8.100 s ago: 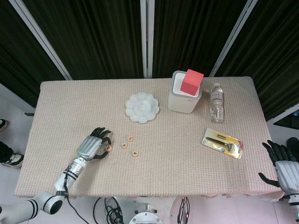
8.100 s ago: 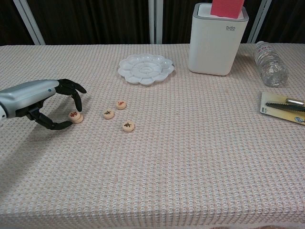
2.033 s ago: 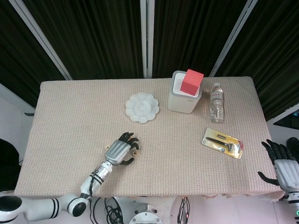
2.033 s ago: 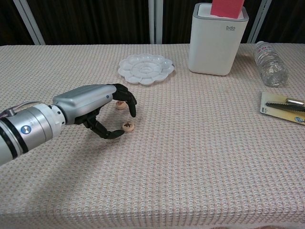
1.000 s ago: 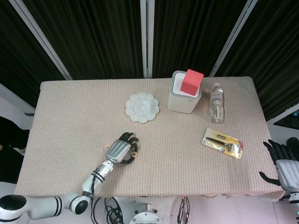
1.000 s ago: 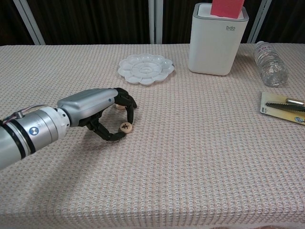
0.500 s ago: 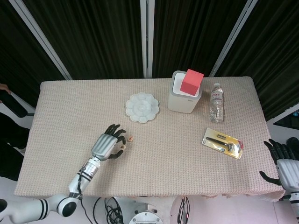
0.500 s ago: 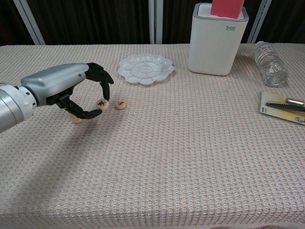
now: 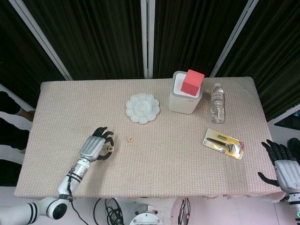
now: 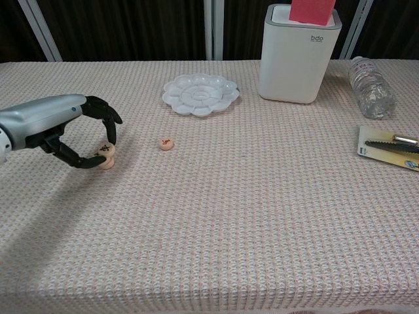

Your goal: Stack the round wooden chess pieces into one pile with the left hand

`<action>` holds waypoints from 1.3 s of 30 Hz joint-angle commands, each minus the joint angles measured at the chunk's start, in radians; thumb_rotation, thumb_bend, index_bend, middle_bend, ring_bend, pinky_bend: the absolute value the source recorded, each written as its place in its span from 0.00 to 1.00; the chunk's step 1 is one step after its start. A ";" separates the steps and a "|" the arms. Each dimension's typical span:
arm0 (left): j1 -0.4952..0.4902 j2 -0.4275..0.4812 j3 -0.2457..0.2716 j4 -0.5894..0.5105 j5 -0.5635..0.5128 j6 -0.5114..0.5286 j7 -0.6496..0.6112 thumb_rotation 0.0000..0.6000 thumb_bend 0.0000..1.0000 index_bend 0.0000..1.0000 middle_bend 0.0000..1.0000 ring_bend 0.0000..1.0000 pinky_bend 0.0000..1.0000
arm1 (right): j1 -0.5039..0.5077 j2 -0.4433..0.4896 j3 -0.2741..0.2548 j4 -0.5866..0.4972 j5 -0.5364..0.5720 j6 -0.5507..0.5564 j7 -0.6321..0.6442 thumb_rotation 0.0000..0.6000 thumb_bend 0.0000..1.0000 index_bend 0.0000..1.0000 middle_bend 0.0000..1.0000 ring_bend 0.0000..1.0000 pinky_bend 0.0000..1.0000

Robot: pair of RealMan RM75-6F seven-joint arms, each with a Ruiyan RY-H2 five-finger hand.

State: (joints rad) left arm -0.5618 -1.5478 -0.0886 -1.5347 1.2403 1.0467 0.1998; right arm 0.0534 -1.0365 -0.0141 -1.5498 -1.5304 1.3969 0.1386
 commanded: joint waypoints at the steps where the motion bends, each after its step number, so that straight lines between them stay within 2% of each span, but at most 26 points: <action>1: 0.001 0.001 0.000 0.007 0.003 0.000 -0.005 1.00 0.31 0.48 0.18 0.00 0.00 | 0.000 -0.001 0.001 -0.001 0.001 0.000 -0.003 1.00 0.15 0.00 0.00 0.00 0.00; 39: 0.010 0.005 -0.003 0.031 0.007 -0.012 -0.044 1.00 0.31 0.47 0.18 0.00 0.00 | 0.003 -0.001 0.000 -0.010 0.004 -0.006 -0.024 1.00 0.15 0.00 0.00 0.00 0.00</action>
State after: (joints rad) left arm -0.5519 -1.5425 -0.0920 -1.5040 1.2469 1.0345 0.1555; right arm 0.0568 -1.0375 -0.0145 -1.5601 -1.5261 1.3909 0.1142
